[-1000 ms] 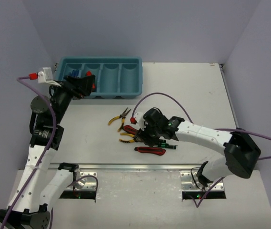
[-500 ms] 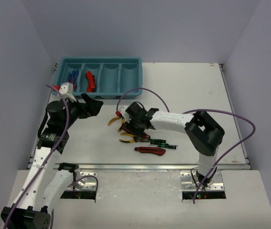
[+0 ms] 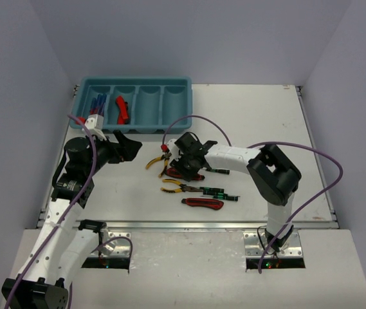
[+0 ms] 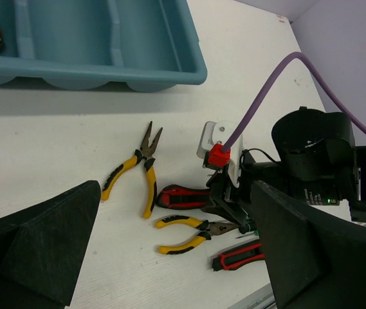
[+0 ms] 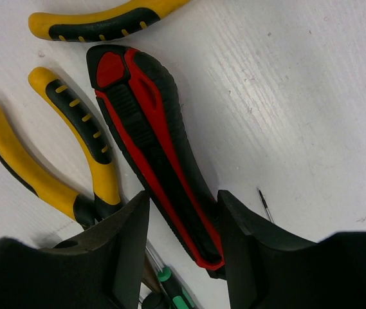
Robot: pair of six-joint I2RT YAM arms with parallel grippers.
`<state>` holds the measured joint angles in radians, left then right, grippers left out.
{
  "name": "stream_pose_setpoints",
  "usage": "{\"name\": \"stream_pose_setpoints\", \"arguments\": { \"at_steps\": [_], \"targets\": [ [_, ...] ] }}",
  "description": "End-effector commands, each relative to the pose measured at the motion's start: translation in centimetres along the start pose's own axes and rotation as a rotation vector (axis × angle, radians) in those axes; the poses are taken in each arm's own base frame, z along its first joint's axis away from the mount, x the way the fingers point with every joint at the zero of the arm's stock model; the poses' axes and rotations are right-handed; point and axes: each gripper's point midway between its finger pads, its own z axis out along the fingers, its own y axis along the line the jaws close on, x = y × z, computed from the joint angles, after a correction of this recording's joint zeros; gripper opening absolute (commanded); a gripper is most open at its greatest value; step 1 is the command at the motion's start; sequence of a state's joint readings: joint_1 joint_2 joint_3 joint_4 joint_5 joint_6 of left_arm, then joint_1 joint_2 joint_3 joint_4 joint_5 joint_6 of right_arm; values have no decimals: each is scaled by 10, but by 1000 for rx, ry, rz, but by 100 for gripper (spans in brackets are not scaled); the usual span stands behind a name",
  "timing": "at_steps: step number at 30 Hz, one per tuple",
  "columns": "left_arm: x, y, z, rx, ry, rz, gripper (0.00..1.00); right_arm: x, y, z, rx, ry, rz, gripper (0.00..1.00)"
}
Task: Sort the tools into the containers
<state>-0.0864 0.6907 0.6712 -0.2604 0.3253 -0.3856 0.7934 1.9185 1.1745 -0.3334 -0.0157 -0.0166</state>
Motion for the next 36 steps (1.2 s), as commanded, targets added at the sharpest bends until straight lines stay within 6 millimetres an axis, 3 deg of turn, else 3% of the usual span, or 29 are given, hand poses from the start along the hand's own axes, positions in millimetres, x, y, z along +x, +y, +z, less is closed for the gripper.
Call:
{"name": "stream_pose_setpoints", "arguments": {
  "at_steps": [1, 6, 12, 16, 18, 21, 27, 29, 33, 36],
  "targets": [
    [-9, -9, -1, 41, -29, 29, 100, 22, -9, 7, 22, 34, -4, 46],
    [-7, -12, 0, 58, -22, 18, 100, 33, -8, 15, 10, 82, -52, 45],
    [-4, -12, 2, 66, -10, 4, 100, 36, -3, 21, 2, 100, -76, 56],
    [-2, -11, 3, 67, -6, 1, 100, 34, -4, 18, 20, 91, -85, 57],
    [-1, -11, 3, 67, -4, -1, 100, 29, -6, 15, 26, 69, -85, 47],
    [-1, -11, 4, 70, -5, -9, 100, 18, -10, 9, 59, 28, -67, 19],
    [0, -13, 8, 86, -15, -42, 100, -13, -24, -21, 143, -90, -28, 6],
    [1, -16, 11, 118, -30, -75, 100, -28, -24, -39, 154, -158, 4, 5],
    [7, -31, 16, 230, -70, -226, 100, -52, -18, -79, 131, -284, 88, 5],
    [0, -41, 19, 282, -161, -316, 100, -69, -4, -104, 61, -389, 152, 4]
  ]
}}
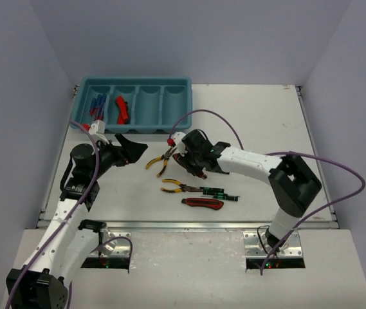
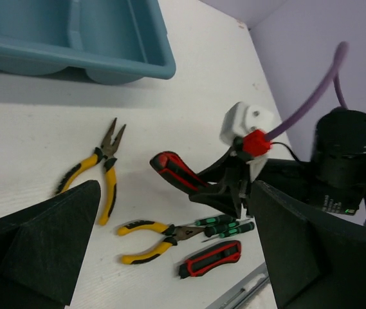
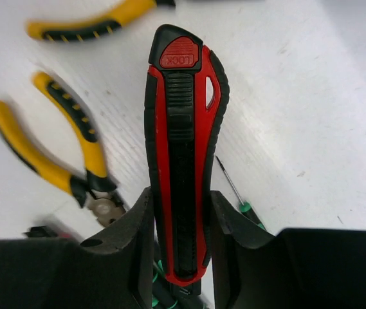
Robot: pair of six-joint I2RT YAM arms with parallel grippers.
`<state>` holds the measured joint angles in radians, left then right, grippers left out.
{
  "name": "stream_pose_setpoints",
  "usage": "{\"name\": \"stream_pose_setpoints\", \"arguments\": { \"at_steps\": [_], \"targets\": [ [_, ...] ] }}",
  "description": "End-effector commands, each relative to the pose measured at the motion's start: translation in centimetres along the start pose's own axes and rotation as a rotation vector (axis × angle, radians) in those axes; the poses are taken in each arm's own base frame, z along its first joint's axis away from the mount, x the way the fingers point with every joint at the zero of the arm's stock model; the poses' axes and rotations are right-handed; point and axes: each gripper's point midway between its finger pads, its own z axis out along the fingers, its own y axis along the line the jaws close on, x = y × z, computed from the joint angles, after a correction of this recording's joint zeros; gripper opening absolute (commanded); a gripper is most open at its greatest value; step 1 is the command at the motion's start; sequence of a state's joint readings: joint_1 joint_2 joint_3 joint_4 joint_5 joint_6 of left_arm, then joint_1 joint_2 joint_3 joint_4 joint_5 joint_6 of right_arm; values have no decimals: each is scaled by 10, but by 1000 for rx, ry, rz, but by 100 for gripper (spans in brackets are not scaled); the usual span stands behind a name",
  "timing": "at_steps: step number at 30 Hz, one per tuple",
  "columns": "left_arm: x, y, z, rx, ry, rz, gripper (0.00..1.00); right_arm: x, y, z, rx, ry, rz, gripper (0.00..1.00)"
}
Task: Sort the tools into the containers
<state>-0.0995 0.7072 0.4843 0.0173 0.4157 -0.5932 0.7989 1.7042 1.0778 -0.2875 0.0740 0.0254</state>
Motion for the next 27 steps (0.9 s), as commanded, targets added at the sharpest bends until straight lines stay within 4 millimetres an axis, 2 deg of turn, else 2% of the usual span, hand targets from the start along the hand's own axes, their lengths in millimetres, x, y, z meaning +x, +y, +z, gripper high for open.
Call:
{"name": "stream_pose_setpoints", "arguments": {
  "at_steps": [1, 3, 6, 9, 12, 16, 17, 18, 19, 20, 21, 23, 24, 25, 26, 27],
  "targets": [
    [-20, -42, 6, 187, -170, -162, 100, -64, 12, -53, -78, -273, 157, 4],
    [-12, -58, 11, 223, -175, -191, 100, -78, 25, -67, -159, -346, 205, 4],
    [-17, -75, 22, 238, -203, -198, 100, -99, 36, -88, -238, -411, 232, 4],
    [-7, -79, 35, 220, -174, -203, 99, -108, 43, -101, -286, -452, 256, 4],
    [-5, -83, 44, 227, -183, -211, 91, -118, 51, -114, -329, -485, 251, 4],
    [4, -90, 58, 239, -148, -220, 67, -123, 59, -124, -370, -512, 248, 5],
    [7, -90, 62, 238, -137, -220, 56, -125, 61, -126, -383, -520, 248, 5],
    [11, -91, 65, 239, -126, -221, 39, -126, 64, -129, -400, -526, 245, 5],
    [11, -92, 65, 243, -123, -220, 35, -127, 64, -130, -402, -532, 247, 5],
    [11, -96, 66, 257, -117, -218, 18, -128, 64, -132, -405, -541, 246, 5],
    [14, -100, 68, 268, -102, -216, 10, -131, 63, -135, -403, -557, 249, 5],
    [17, -105, 72, 283, -82, -205, 1, -134, 62, -137, -400, -571, 249, 6],
    [17, -107, 72, 290, -77, -191, 0, -135, 61, -137, -396, -574, 251, 9],
    [15, -106, 75, 273, -79, -156, 0, -134, 55, -135, -366, -566, 264, 26],
    [11, -104, 79, 249, -83, -115, 0, -132, 49, -133, -329, -556, 281, 46],
    [13, -88, 86, 149, -69, -71, 0, -129, 41, -132, -290, -545, 297, 76]
  ]
}}
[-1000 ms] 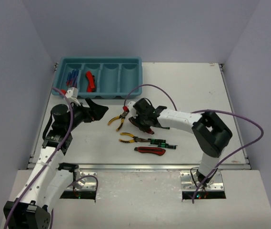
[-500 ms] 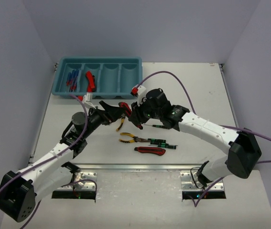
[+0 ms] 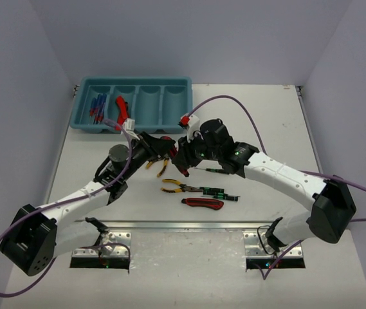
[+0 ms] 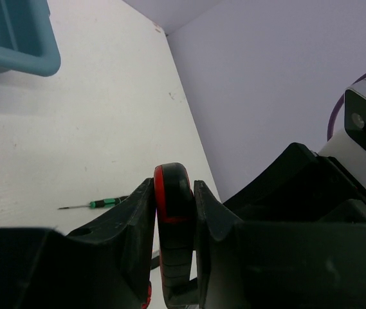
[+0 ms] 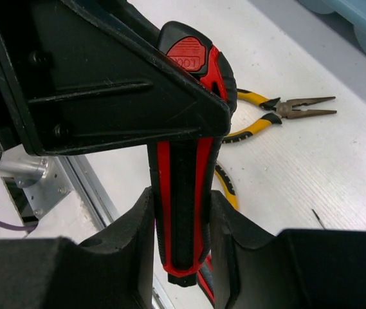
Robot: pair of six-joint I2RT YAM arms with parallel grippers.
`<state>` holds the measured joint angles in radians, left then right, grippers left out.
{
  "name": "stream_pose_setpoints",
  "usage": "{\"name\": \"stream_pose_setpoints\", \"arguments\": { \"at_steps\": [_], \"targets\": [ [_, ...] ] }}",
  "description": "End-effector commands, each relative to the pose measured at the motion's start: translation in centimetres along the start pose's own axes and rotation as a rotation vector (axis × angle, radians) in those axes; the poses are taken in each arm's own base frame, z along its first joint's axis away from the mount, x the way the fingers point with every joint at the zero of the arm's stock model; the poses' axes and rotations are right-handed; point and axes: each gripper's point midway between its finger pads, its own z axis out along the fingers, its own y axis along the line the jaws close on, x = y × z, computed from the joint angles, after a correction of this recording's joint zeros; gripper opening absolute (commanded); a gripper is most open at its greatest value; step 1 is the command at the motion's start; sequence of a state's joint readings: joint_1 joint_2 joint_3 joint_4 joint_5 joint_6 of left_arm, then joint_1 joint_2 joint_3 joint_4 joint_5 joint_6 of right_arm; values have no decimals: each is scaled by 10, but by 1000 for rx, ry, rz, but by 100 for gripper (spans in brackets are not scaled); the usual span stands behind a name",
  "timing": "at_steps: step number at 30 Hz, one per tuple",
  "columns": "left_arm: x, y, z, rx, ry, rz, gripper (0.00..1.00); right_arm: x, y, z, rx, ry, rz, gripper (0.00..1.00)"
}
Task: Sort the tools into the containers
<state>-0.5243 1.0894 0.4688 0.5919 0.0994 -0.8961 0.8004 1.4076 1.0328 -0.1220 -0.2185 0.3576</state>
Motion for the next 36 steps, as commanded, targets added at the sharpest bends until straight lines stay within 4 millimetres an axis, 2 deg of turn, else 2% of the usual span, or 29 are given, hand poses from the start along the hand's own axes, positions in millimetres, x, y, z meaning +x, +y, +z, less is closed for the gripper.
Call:
{"name": "stream_pose_setpoints", "arguments": {
  "at_steps": [1, 4, 5, 7, 8, 10, 12, 14, 15, 17, 18, 20, 22, 23, 24, 27, 31, 33, 36],
  "targets": [
    [-32, 8, 17, -154, -43, 202, 0, -44, -2, -22, 57, -145, -3, 93],
    [-89, 32, 26, -370, -131, 360, 0, -40, -34, -48, 231, -158, -2, 99],
    [-115, 57, 25, -483, -156, 388, 0, -38, -47, -64, 298, -175, -7, 99],
    [-156, 86, 24, -608, -169, 468, 0, -32, -70, -92, 412, -185, -13, 99],
    [-162, 96, 21, -664, -176, 480, 0, -28, -77, -96, 436, -175, -8, 99],
    [-199, 134, 23, -872, -165, 569, 0, -18, -83, -115, 455, -166, -22, 99],
    [-240, 141, 29, -951, -170, 628, 0, -13, -80, -127, 449, -165, -33, 99],
    [-263, 174, 34, -1036, -155, 638, 0, -4, -80, -131, 449, -140, -46, 99],
    [-275, 180, 39, -1050, -159, 639, 0, -1, -78, -134, 443, -139, -51, 99],
    [-308, 178, 52, -1062, -201, 650, 0, 7, -79, -133, 440, -120, -53, 99],
    [-306, 193, 58, -1081, -170, 663, 0, 12, -79, -131, 432, -109, -53, 99],
    [-316, 211, 72, -1125, -151, 704, 0, 20, -78, -129, 416, -88, -56, 99],
    [-318, 225, 73, -1180, -115, 735, 1, 24, -77, -127, 408, -81, -57, 99],
    [-317, 233, 75, -1199, -94, 739, 6, 25, -77, -127, 403, -78, -57, 99],
    [-315, 239, 81, -1197, -77, 737, 18, 26, -76, -127, 396, -76, -60, 99],
    [-309, 233, 93, -1123, -43, 705, 66, 30, -71, -122, 353, -46, -99, 99],
    [-310, 180, 100, -954, -90, 637, 99, 46, -57, -106, 229, 38, -127, 99],
    [-317, 136, 96, -865, -133, 614, 100, 59, -51, -96, 171, 108, -128, 99],
    [-329, 69, 75, -766, -216, 596, 100, 79, -48, -83, 130, 221, -137, 99]
  ]
}}
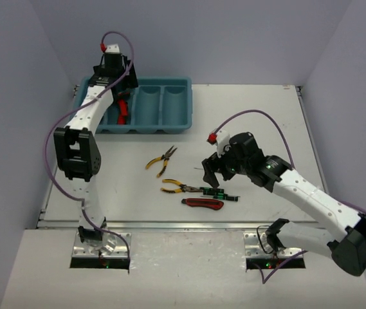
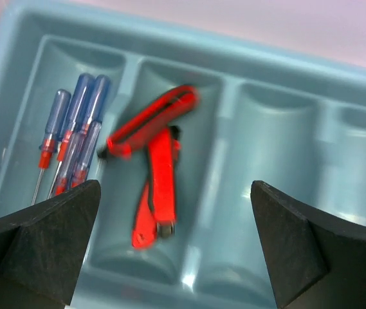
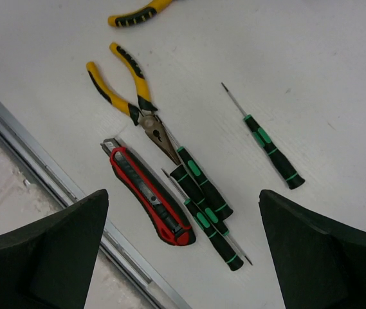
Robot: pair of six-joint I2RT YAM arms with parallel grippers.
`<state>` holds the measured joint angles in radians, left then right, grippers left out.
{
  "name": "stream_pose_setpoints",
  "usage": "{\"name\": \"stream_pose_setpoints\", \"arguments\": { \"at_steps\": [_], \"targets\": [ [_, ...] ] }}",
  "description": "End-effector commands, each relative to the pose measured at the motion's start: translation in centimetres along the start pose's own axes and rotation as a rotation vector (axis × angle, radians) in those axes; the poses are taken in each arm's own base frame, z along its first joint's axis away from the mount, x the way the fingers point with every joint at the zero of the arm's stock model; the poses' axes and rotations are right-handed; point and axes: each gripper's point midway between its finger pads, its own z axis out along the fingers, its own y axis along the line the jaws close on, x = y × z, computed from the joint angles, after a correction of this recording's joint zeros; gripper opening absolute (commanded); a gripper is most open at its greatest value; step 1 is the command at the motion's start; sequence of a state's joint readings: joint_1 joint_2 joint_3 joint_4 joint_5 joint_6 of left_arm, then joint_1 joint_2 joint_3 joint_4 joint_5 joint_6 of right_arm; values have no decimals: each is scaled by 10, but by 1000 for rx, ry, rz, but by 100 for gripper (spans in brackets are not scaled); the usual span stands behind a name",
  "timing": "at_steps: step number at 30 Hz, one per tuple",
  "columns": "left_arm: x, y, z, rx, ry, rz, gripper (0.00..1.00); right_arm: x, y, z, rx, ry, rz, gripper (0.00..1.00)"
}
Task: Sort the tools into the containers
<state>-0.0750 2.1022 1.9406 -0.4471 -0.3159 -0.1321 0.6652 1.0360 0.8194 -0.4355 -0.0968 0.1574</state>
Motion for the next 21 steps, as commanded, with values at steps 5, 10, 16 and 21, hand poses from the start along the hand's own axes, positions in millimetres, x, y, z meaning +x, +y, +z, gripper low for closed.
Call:
{"name": "stream_pose_setpoints", "arguments": {
  "at_steps": [5, 10, 16, 21],
  "targets": [
    [-119, 1, -234, 307, -376, -247, 100, 31, 19, 35, -43, 230, -150, 99],
    [-57, 6, -302, 499, -420, -359, 100, 47, 29, 47, -86, 270, -206, 87],
    [8, 9, -333, 617, -384, -323, 100, 87, 54, 52, -199, 421, -408, 70],
    [26, 8, -353, 676, -370, -265, 100, 104, 65, 71, -209, 479, -507, 63]
  ]
}}
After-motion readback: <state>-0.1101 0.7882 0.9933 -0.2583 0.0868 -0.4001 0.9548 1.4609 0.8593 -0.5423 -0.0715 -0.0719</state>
